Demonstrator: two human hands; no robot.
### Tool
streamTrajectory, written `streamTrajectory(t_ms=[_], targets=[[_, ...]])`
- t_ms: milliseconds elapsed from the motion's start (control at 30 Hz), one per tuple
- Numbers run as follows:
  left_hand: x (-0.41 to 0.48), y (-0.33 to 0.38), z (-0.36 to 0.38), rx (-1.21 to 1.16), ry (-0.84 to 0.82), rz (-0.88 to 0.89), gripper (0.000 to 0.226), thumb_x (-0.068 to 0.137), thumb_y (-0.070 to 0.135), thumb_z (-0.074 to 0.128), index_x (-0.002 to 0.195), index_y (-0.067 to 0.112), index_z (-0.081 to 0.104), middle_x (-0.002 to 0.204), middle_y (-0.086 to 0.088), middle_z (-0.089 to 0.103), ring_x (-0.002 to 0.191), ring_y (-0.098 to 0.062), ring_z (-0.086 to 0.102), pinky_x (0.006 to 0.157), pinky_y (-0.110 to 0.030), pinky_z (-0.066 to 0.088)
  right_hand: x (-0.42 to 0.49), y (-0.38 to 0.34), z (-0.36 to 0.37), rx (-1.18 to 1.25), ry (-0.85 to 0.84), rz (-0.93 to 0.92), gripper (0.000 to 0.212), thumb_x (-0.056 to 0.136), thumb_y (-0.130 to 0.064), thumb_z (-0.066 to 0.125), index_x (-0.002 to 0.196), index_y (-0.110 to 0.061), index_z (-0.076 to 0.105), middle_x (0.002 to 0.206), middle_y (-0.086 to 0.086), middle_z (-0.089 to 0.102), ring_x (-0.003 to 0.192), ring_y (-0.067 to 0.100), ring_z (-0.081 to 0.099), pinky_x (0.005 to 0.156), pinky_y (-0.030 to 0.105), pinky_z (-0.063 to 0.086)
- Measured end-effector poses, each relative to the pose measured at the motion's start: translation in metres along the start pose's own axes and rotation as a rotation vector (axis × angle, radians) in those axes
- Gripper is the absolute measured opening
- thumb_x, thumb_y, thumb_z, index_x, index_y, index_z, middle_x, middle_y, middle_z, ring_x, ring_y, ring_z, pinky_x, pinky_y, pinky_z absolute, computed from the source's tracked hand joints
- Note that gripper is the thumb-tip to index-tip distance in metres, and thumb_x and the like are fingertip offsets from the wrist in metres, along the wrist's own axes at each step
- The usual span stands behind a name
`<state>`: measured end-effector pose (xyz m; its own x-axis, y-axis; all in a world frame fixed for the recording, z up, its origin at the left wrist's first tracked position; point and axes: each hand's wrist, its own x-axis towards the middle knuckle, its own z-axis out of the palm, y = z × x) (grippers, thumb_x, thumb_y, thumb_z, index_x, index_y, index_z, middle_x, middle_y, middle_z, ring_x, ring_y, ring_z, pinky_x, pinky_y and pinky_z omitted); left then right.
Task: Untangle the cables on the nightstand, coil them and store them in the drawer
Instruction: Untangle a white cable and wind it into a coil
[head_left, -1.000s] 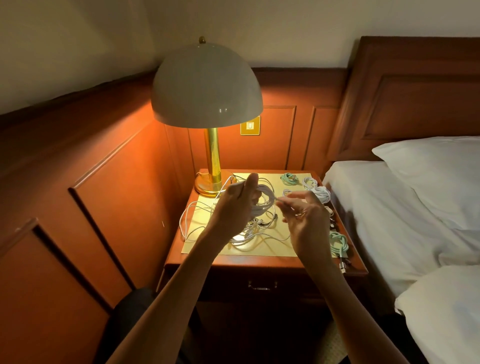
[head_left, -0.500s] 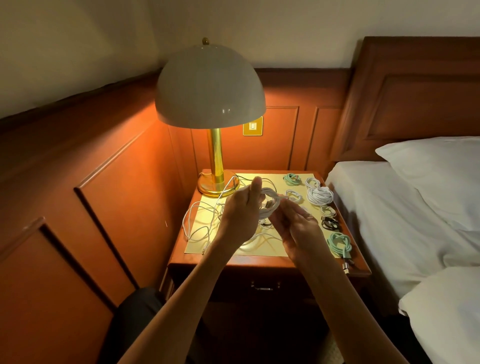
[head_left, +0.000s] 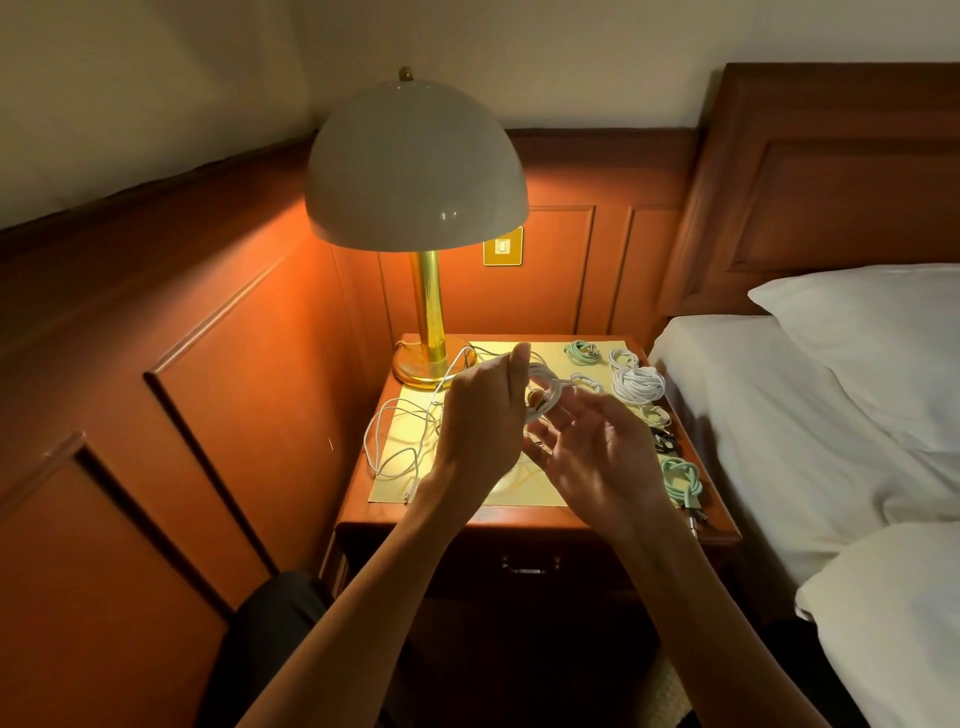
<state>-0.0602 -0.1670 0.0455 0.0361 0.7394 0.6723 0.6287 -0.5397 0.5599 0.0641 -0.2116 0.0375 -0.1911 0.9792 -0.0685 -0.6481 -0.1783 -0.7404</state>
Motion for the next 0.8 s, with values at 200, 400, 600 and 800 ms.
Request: streamTrajectory(t_ms=[200, 400, 600, 800], targets=[[0.003, -0.009, 0.005, -0.117, -0.111, -0.041, 0.043, 0.108, 0.032, 0.036, 0.072, 0.016, 0.054, 0.060, 0.010, 0.052, 0.050, 0.000, 0.051, 0.047, -0.010, 0.034, 0.001, -0.006, 0.013, -0.268, 0.169, -0.046, 0.033, 0.083, -0.009, 0.073, 0.114, -0.006, 0.062, 0.107, 0.013, 0.067, 0.104, 0.029, 0.063, 0.096, 0.040, 0.051], [0.022, -0.024, 0.008, 0.009, -0.041, -0.142, 0.054, 0.109, 0.035, 0.034, 0.066, 0.011, 0.056, 0.058, 0.000, 0.054, 0.049, -0.010, 0.051, 0.045, -0.014, 0.031, -0.010, -0.004, 0.014, -0.661, 0.178, -0.130, 0.014, 0.093, -0.011, 0.066, 0.103, -0.003, 0.071, 0.089, 0.017, 0.076, 0.065, 0.024, 0.071, 0.061, 0.031, 0.062], [0.047, -0.029, 0.032, -0.541, -0.247, -0.757, 0.036, 0.105, 0.021, 0.039, 0.083, 0.006, 0.063, 0.076, -0.007, 0.058, 0.068, -0.019, 0.051, 0.063, -0.029, 0.044, -0.007, 0.009, 0.021, -0.775, 0.153, -0.173, 0.007, 0.096, -0.020, 0.066, 0.097, -0.020, 0.073, 0.077, 0.010, 0.074, 0.059, 0.023, 0.068, 0.061, 0.036, 0.061], [0.052, -0.025, 0.057, -0.739, -0.300, -1.058, 0.034, 0.105, 0.019, 0.039, 0.075, 0.011, 0.051, 0.070, -0.004, 0.050, 0.063, -0.013, 0.047, 0.060, -0.022, 0.036, -0.008, 0.006, 0.012, -0.836, 0.181, -0.143, 0.014, 0.099, -0.014, 0.061, 0.098, -0.024, 0.072, 0.074, 0.008, 0.072, 0.056, 0.019, 0.068, 0.056, 0.029, 0.058]])
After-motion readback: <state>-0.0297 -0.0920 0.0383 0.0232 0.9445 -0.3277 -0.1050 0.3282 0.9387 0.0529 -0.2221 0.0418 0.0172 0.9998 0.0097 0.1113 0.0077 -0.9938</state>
